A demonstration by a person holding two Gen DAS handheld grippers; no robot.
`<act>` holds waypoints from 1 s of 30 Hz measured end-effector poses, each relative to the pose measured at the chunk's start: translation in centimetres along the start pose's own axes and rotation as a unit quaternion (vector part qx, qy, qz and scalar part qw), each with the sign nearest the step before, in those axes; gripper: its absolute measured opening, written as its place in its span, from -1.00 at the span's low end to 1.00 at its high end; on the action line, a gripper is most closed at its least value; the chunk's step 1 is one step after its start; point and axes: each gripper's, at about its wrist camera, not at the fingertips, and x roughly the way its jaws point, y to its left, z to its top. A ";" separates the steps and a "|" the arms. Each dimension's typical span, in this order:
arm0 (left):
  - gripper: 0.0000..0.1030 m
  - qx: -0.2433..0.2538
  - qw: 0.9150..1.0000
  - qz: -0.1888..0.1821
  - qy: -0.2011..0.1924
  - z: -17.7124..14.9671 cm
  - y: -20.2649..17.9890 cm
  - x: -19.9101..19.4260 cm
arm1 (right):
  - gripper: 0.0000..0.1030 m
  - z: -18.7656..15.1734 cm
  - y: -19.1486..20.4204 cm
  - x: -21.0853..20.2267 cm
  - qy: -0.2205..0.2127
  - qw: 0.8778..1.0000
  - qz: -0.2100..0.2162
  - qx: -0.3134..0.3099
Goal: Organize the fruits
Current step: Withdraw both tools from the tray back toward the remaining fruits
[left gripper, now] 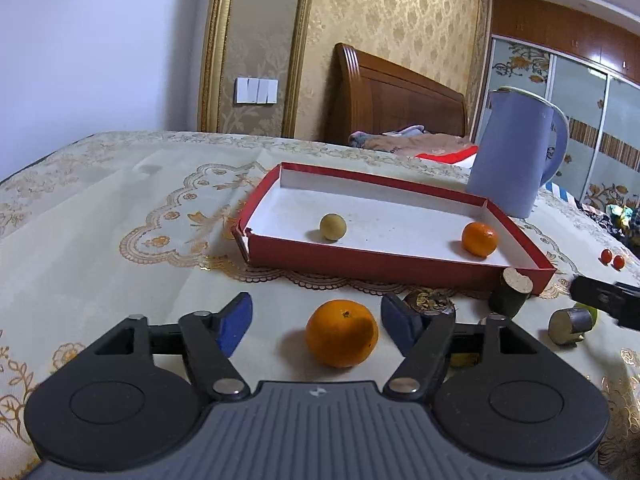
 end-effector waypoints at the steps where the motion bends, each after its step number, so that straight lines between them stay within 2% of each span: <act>1: 0.40 -0.002 1.000 -0.001 0.005 0.0 0.1 0.2 | 1.00 -0.1 0.2 -0.4 -0.002 1.000 0.000 -0.008; 5: 0.40 -0.004 1.000 0.000 0.024 0.0 0.1 0.8 | 1.00 -0.6 1.9 -0.6 0.017 0.998 0.024 -0.051; 11: 0.40 -0.001 1.000 -0.001 0.026 -0.1 0.1 0.9 | 1.00 -0.5 3.3 0.7 0.062 0.995 0.069 -0.042; 14: 0.40 -0.006 0.999 -0.007 0.032 -0.2 0.3 1.1 | 1.00 -0.6 4.6 1.2 0.068 0.993 0.065 -0.066; 17: 0.41 -0.011 0.999 -0.008 0.030 -0.2 0.4 1.1 | 1.00 -0.6 6.0 1.5 0.075 0.989 0.089 -0.086; 20: 0.40 -0.015 0.999 -0.010 0.030 -0.2 0.5 1.0 | 1.00 -0.8 7.2 2.0 0.081 0.986 0.090 -0.111; 23: 0.41 -0.015 0.999 -0.011 0.030 -0.2 0.5 1.0 | 0.79 -0.5 7.0 3.2 0.108 0.983 0.112 -0.096; 26: 0.41 -0.015 0.999 -0.011 0.030 -0.2 0.5 1.0 | 0.77 -0.3 6.4 4.5 0.142 0.978 0.140 -0.069; 29: 0.41 -0.017 0.999 -0.013 0.032 -0.2 0.5 1.1 | 0.69 -0.4 6.0 4.8 0.145 0.977 0.147 -0.054; 30: 0.41 -0.017 0.999 -0.014 0.033 -0.2 0.5 1.1 | 0.57 -0.4 6.0 4.7 0.143 0.977 0.149 -0.056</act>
